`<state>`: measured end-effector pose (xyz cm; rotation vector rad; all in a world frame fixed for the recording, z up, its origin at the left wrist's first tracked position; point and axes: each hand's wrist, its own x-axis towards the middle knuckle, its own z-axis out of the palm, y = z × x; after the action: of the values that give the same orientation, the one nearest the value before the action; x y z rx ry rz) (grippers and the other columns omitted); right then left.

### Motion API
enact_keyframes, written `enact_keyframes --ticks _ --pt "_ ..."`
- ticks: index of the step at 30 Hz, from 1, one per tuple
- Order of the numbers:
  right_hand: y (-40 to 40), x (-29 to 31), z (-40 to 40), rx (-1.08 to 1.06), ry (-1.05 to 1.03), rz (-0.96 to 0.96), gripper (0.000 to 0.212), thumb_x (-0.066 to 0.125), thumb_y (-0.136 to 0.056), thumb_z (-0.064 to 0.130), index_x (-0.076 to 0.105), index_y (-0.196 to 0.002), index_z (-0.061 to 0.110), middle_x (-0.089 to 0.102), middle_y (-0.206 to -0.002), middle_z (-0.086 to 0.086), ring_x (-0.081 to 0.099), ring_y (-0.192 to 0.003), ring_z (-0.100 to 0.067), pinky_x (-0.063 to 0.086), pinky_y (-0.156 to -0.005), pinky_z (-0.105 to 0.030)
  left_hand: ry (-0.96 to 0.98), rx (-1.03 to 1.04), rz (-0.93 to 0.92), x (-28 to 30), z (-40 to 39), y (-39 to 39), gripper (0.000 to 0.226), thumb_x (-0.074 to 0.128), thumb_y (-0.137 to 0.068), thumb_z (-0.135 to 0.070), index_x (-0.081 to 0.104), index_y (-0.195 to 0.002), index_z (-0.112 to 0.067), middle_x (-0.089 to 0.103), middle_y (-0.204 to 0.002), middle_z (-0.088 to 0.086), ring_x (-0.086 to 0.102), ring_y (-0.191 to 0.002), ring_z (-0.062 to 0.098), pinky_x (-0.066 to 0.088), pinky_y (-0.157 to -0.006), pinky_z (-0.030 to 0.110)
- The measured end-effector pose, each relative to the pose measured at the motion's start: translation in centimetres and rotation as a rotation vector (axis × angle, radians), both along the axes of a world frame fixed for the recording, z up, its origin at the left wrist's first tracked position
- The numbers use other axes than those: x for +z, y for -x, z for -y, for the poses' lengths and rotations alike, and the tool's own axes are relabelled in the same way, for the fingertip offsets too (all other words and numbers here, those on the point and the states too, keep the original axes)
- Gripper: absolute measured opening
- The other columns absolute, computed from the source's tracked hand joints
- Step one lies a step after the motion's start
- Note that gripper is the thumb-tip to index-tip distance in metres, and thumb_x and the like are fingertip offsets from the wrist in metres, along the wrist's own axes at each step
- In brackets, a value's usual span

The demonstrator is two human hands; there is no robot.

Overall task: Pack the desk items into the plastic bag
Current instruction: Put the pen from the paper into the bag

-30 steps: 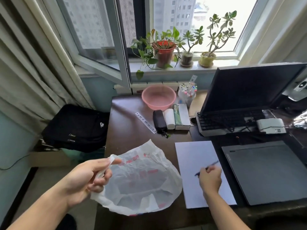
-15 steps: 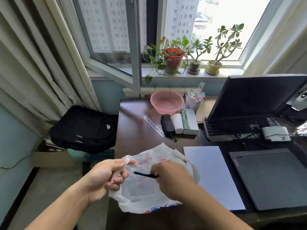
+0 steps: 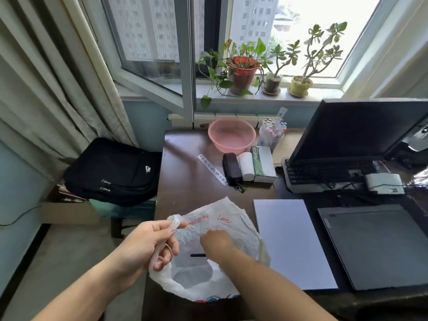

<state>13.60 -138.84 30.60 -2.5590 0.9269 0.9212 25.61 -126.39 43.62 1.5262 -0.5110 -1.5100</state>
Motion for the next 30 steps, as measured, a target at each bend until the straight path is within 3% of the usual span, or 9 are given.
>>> enact_keyframes --ticks 1,3,5,7,12,17,21,25,30 --pt "0.2 -0.6 -0.1 0.007 0.012 -0.023 0.027 0.062 -0.086 0.000 0.066 -0.112 0.005 0.059 -0.089 -0.007 0.063 -0.092 -0.031 0.050 -0.081 -0.037 0.005 0.004 0.004 0.0 -0.1 0.0 0.030 0.049 -0.099 -0.020 0.065 -0.121 -0.008 0.056 -0.064 0.014 0.041 -0.038 0.015 0.032 -0.036 0.022" --pt "0.8 -1.6 -0.3 0.015 0.033 -0.047 0.039 0.068 -0.086 0.007 0.061 -0.124 0.007 0.063 -0.113 -0.010 0.062 -0.107 -0.034 0.048 -0.091 -0.041 0.003 0.006 -0.021 0.1 -0.2 0.1 0.029 0.049 -0.098 -0.019 0.066 -0.120 -0.010 0.055 -0.065 0.015 0.041 -0.038 0.015 0.034 -0.037 0.023" --pt "1.5 -2.7 -0.5 0.022 0.023 -0.074 0.057 0.063 -0.093 0.019 0.041 -0.145 0.011 0.043 -0.146 -0.016 0.042 -0.134 -0.039 0.033 -0.110 -0.051 -0.005 0.008 -0.040 0.2 -0.3 0.2 0.029 0.048 -0.098 -0.017 0.066 -0.120 -0.010 0.055 -0.065 0.016 0.043 -0.040 0.016 0.036 -0.037 0.024" --pt "2.2 -3.7 -0.7 0.035 0.055 -0.097 0.057 0.048 -0.101 0.026 0.026 -0.153 0.012 0.028 -0.157 -0.017 0.029 -0.143 -0.041 0.022 -0.116 -0.054 -0.015 0.015 -0.046 0.2 -0.4 0.3 0.029 0.047 -0.099 -0.015 0.065 -0.121 -0.009 0.056 -0.066 0.016 0.047 -0.043 0.018 0.040 -0.039 0.026" --pt "2.7 -4.7 -0.4 -0.081 0.010 -0.080 0.049 0.048 -0.101 0.027 0.041 -0.146 0.008 0.046 -0.146 -0.017 0.046 -0.133 -0.035 0.033 -0.111 -0.043 -0.037 0.040 -0.069 -0.1 -0.3 0.7 0.028 0.044 -0.101 -0.014 0.062 -0.122 -0.009 0.062 -0.068 0.016 0.056 -0.047 0.020 0.047 -0.044 0.029" --pt "1.9 -0.9 0.1 -0.149 -0.113 -0.006 0.052 0.038 -0.103 0.030 0.031 -0.151 0.011 0.035 -0.154 -0.017 0.037 -0.139 -0.038 0.030 -0.114 -0.048 -0.024 0.036 -0.051 -0.1 0.0 1.2 0.029 0.047 -0.099 -0.017 0.062 -0.123 -0.010 0.061 -0.068 0.016 0.054 -0.044 0.019 0.045 -0.042 0.027" --pt "3.5 7.8 1.0 -0.184 -0.283 0.347 0.038 0.042 -0.103 0.025 0.052 -0.137 0.013 0.054 -0.141 -0.013 0.051 -0.126 -0.031 0.039 -0.105 -0.038 -0.016 0.056 -0.061 0.1 0.2 0.9 0.029 0.048 -0.099 -0.015 0.063 -0.123 -0.009 0.060 -0.068 0.017 0.052 -0.044 0.020 0.044 -0.039 0.026" --pt "9.3 16.0 1.8 -0.346 -0.535 0.770 0.024 0.053 -0.100 0.012 0.069 -0.118 0.013 0.075 -0.107 -0.001 0.070 -0.097 -0.011 0.057 -0.086 -0.029 -0.017 0.060 -0.054 0.2 0.4 1.0 0.029 0.047 -0.099 -0.013 0.063 -0.122 -0.007 0.058 -0.067 0.019 0.051 -0.042 0.020 0.043 -0.037 0.026" --pt "15.5 18.7 3.6 -0.575 -0.209 0.997 0.020 0.065 -0.092 0.013 0.074 -0.107 0.023 0.076 -0.092 0.012 0.071 -0.090 -0.005 0.057 -0.079 -0.025 -0.019 0.065 -0.052 0.3 0.7 1.4 0.030 0.048 -0.097 -0.012 0.062 -0.123 -0.005 0.056 -0.064 0.017 0.049 -0.040 0.019 0.041 -0.037 0.026"
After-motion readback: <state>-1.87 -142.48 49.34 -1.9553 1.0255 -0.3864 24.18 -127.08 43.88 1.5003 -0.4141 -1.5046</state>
